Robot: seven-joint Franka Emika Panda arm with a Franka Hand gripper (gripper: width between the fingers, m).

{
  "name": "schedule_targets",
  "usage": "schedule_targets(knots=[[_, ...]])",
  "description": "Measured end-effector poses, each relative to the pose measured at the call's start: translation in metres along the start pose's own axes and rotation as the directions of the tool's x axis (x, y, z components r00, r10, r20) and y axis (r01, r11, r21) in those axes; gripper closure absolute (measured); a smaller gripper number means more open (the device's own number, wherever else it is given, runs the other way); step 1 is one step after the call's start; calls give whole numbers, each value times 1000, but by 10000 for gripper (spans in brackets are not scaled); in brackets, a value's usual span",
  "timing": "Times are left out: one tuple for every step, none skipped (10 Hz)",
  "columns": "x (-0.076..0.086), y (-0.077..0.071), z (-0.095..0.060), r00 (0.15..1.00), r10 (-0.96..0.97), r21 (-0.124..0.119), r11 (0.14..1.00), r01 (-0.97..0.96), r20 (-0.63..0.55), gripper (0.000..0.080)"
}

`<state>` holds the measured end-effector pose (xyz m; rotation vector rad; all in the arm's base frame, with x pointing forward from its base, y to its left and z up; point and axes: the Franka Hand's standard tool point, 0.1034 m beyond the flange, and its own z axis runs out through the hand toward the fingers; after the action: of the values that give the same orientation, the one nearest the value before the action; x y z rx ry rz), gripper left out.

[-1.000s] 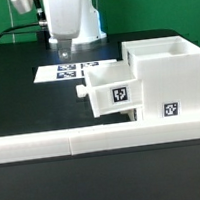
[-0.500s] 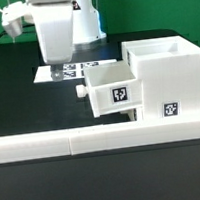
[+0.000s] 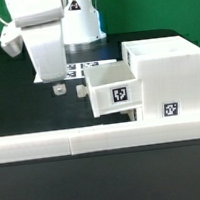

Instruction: Assemble drawer

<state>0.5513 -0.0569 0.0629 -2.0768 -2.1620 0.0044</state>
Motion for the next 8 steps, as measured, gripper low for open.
schedule_targets(knots=[[6, 2, 0, 1000, 4, -1, 1000, -4, -3, 151], [9, 5, 1, 1000, 6, -3, 1000, -6, -6, 151], [14, 6, 1, 999, 37, -3, 999, -37, -5, 151], [16, 7, 1, 998, 62, -3, 998, -62, -3, 151], [18, 8, 0, 997, 78, -4, 997, -78, -2, 151], [21, 9, 0, 995, 102, -5, 995, -102, -2, 151], [25, 10, 0, 992, 127, -5, 992, -127, -1, 151], [31, 10, 1, 990, 142, -5, 990, -142, -2, 151]])
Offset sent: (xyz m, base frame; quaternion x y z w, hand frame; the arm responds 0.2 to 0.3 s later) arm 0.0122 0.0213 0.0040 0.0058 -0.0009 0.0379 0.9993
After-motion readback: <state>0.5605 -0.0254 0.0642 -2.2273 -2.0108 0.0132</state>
